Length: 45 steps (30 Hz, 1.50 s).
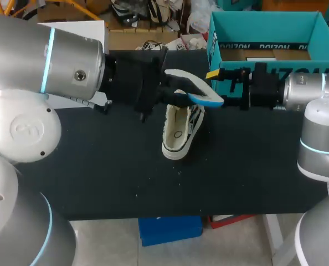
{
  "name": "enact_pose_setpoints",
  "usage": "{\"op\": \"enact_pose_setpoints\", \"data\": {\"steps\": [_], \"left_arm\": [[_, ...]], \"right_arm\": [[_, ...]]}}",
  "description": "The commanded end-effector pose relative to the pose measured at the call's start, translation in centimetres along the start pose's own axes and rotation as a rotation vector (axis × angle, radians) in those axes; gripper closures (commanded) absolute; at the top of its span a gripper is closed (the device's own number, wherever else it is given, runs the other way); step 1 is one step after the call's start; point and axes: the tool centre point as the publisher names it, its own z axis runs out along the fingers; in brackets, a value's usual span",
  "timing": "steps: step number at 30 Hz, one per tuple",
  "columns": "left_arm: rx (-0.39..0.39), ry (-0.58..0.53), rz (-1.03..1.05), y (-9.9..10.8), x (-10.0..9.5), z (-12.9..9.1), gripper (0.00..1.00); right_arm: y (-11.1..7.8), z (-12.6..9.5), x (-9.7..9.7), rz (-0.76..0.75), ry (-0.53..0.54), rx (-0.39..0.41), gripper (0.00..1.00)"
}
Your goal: Take the shoe out of the shoebox, open the shoe tongue, remove and reinsert the insole, then place the shoe into the shoebox
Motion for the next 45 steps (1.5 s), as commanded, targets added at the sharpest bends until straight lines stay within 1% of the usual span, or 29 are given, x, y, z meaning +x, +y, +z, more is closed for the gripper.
{"op": "enact_pose_setpoints", "data": {"steps": [1, 4, 5, 8, 9, 10, 30, 31, 33, 34, 36, 37, 38, 40, 41, 42, 43, 45], "left_arm": [[0.131, -0.195, 0.099, 0.6, 4.6, -0.6, 1.00], [0.192, -0.214, 0.134, 0.7, 5.5, -0.6, 1.00], [0.198, -0.211, 0.149, 0.8, 5.8, -0.5, 1.00], [0.178, -0.198, 0.167, 1.3, 6.9, -0.2, 1.00], [0.158, -0.182, 0.179, 1.5, 7.4, -0.1, 1.00], [0.127, -0.143, 0.201, 1.6, 8.0, 0.0, 1.00], [0.127, -0.143, 0.201, 1.6, 8.0, 0.0, 1.00], [0.128, -0.152, 0.247, 1.0, 8.2, 0.3, 1.00], [0.121, -0.163, 0.284, 0.1, 9.2, 0.9, 1.00], [0.120, -0.190, 0.312, -0.1, 9.7, 1.1, 1.00], [0.112, -0.205, 0.336, 0.0, 11.0, 1.6, 1.00], [0.121, -0.222, 0.352, 0.0, 11.5, 1.8, 1.00], [0.111, -0.215, 0.366, 0.1, 12.2, 2.0, 1.00], [0.106, -0.253, 0.389, 0.5, 13.3, 2.4, 1.00], [0.094, -0.251, 0.409, 0.9, 13.8, 2.5, 1.00], [0.102, -0.291, 0.416, 1.1, 14.3, 2.6, 1.00], [0.090, -0.283, 0.437, 1.3, 14.8, 2.6, 1.00], [0.105, -0.324, 0.456, 1.7, 15.6, 2.8, 1.00]], "right_arm": [[0.0, 0.2, -0.1, 0.000, -0.001, -0.004, 0.00], [0.0, 0.2, -0.1, 0.000, -0.001, -0.004, 0.00], [0.0, 0.2, -0.1, 0.000, -0.001, -0.004, 0.00], [0.0, 0.2, -0.1, 0.000, -0.001, -0.004, 0.00], [0.0, 0.2, -0.1, 0.000, -0.001, -0.004, 0.00], [0.0, 0.2, -0.1, 0.000, -0.001, -0.004, 0.00], [0.0, 0.2, -0.1, 0.000, -0.001, -0.004, 0.00], [0.0, 0.2, -0.1, 0.000, -0.001, -0.004, 0.00], [0.0, 0.2, -0.1, 0.000, -0.001, -0.004, 0.00], [0.0, 0.2, -0.1, 0.000, -0.001, -0.004, 0.00], [0.0, 0.2, -0.1, 0.000, -0.001, -0.004, 0.00], [0.0, 0.2, -0.1, 0.000, -0.001, -0.004, 0.00], [0.0, 0.2, -0.1, 0.000, -0.001, -0.004, 0.00], [0.0, 0.2, -0.1, 0.000, -0.001, -0.004, 0.00], [0.0, 0.2, -0.1, 0.000, -0.001, -0.004, 0.00], [0.0, 0.2, -0.1, 0.000, -0.001, -0.004, 0.00], [0.0, 0.2, -0.1, 0.000, -0.001, -0.004, 0.00], [0.0, 0.2, -0.1, 0.000, -0.001, -0.004, 0.00]]}}
